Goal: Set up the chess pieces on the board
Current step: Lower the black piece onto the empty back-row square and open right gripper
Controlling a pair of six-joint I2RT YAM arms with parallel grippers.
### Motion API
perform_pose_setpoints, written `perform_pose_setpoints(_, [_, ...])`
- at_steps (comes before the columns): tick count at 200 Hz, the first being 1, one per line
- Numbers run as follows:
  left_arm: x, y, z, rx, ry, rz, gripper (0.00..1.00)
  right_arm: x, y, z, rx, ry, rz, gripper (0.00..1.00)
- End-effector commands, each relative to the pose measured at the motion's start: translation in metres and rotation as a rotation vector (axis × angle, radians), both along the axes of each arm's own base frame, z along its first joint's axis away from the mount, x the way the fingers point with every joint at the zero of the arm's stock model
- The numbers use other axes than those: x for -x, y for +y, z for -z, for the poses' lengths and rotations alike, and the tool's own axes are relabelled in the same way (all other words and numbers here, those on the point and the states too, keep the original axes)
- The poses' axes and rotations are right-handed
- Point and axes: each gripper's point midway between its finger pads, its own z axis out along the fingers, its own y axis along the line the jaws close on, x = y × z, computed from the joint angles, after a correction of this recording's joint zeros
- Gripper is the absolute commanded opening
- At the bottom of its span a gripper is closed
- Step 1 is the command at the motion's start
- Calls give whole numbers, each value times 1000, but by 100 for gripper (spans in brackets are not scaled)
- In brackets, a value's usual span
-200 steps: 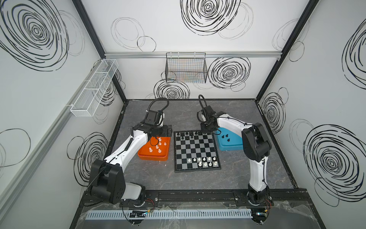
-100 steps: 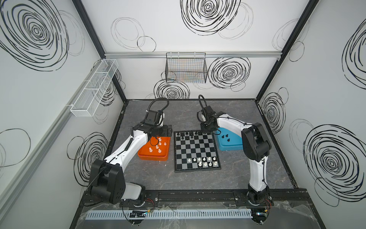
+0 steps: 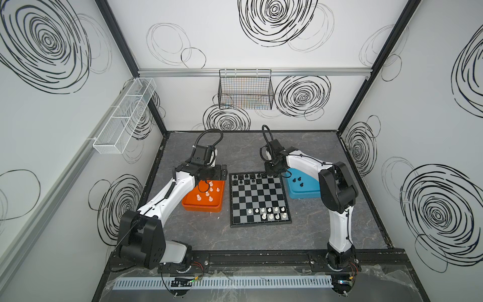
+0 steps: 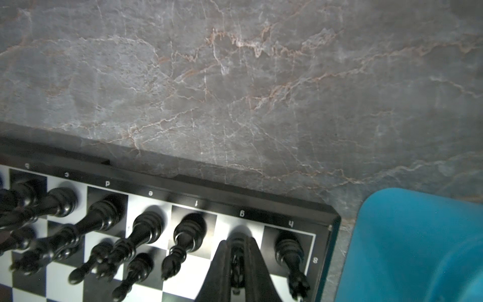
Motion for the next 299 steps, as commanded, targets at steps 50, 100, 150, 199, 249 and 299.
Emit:
perform_pose_setpoints(50, [-6, -1, -3, 29, -26, -5, 96, 6, 1, 5, 11, 20, -3, 18])
perform_pose_setpoints(100, [-5, -2, -3, 31, -26, -5, 96, 8, 4, 4, 7, 19, -9, 19])
perform_pose_setpoints(150, [-4, -2, -3, 32, -28, -5, 96, 9, 1, 5, 22, 23, -2, 19])
perform_pose_setpoints(199, [-4, -2, -2, 37, -26, -6, 96, 10, -3, 5, 40, 22, 11, 19])
perform_pose_setpoints(249, [-3, -2, -3, 39, -27, -5, 96, 9, -2, 2, 36, 16, 11, 21])
perform_pose_setpoints(299, [-4, -3, -4, 43, -28, -5, 96, 9, -1, -3, 38, 5, 8, 28])
